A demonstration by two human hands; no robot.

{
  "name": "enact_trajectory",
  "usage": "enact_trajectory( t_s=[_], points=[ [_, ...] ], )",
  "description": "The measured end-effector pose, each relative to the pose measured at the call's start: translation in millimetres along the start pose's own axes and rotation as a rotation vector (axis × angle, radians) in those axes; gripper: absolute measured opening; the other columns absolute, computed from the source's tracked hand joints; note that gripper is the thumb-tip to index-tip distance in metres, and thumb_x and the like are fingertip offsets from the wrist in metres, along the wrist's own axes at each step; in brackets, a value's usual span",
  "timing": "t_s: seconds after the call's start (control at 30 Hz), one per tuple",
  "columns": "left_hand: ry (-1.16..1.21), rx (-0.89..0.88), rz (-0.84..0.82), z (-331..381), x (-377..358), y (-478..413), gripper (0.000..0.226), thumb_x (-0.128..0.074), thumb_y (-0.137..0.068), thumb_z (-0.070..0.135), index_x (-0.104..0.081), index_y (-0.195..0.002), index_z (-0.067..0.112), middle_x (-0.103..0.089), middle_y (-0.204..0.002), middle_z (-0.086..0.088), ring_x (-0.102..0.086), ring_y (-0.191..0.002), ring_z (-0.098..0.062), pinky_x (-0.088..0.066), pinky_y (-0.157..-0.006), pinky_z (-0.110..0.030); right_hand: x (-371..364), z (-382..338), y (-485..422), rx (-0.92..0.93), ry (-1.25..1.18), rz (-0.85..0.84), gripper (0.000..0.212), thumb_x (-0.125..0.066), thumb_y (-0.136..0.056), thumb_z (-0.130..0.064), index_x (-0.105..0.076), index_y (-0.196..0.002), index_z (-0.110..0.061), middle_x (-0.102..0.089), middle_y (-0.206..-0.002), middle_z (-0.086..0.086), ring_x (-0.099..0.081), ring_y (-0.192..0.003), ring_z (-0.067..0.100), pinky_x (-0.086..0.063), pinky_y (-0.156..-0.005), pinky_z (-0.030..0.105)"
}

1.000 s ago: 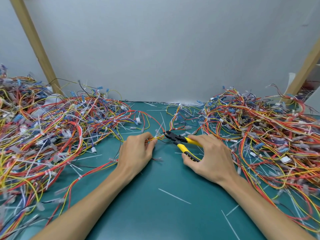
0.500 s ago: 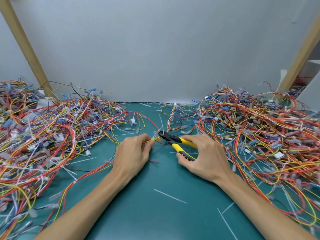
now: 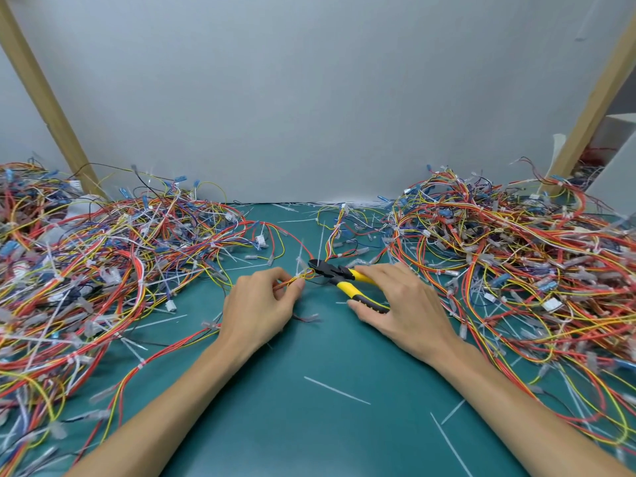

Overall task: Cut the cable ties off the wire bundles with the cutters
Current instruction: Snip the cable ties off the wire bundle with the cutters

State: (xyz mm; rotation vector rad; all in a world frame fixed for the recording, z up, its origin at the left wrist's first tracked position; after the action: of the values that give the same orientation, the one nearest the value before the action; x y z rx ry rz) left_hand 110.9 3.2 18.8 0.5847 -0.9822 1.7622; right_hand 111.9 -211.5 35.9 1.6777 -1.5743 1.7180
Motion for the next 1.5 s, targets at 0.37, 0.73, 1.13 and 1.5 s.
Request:
enact_trajectory(
  t_s=[0.37, 0.73, 1.13, 1.5],
  points=[
    [0.865, 0.294, -0.59, 13.8, -24.1, 7.3, 0.027, -0.037, -0.105, 0.024, -0.056, -0.094, 0.008, -0.074, -0.083, -0.003, -0.057, -0.045, -0.016, -0.039, -0.036, -0.019, -1.2, -1.0, -1.1, -0.001, -0.1, 0.024, 0.045, -0.062, -0.086, -0.045, -0.06, -0.123, -0.02, -0.061, -0.11, -0.008, -0.058, -0.101, 0.016, -0.048, -0.085, 0.032],
    [0.459, -0.126, -0.386, 19.8, -9.1, 10.7, 0.03, -0.041, -0.104, 0.019, -0.05, -0.076, 0.013, -0.051, -0.05, -0.004, -0.039, -0.039, -0.012, -0.031, -0.044, -0.017, -8.0, 3.5, 0.2, -0.044, -0.127, -0.032, 0.046, -0.054, -0.078, -0.063, -0.052, -0.115, -0.036, -0.058, -0.099, -0.015, -0.054, -0.083, 0.009, -0.051, -0.074, 0.032],
    [0.244, -0.185, -0.152, 17.8, -3.1, 9.5, 0.031, -0.047, -0.1, 0.034, -0.044, -0.073, 0.019, -0.048, -0.058, 0.0, -0.04, -0.057, -0.013, -0.031, -0.057, -0.029, -3.7, -1.2, 0.2, -0.032, 0.006, 0.015, 0.045, -0.045, -0.08, -0.067, -0.056, -0.109, -0.035, -0.062, -0.085, -0.012, -0.058, -0.073, 0.01, -0.049, -0.059, 0.032],
    [-0.022, -0.2, -0.002, 15.5, 4.2, 13.0, 0.023, -0.044, -0.097, 0.043, -0.059, -0.101, 0.026, -0.062, -0.059, -0.007, -0.066, -0.069, -0.033, -0.051, -0.065, -0.042, -13.2, 0.7, -0.4, 0.027, 0.035, -0.103, 0.049, -0.045, -0.09, -0.059, -0.044, -0.13, -0.032, -0.05, -0.113, -0.015, -0.051, -0.103, 0.012, -0.042, -0.085, 0.027]
  ],
)
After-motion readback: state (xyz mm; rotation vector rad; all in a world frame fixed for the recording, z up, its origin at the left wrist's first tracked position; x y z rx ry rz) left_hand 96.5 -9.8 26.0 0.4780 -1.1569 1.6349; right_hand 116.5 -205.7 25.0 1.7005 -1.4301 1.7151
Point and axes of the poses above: each hand's wrist, its own y-axis away from the middle knuckle, its own x-axis out of the back of the hand, z = x × y, the point moved 7 cm from there along -y, towards the middle knuckle
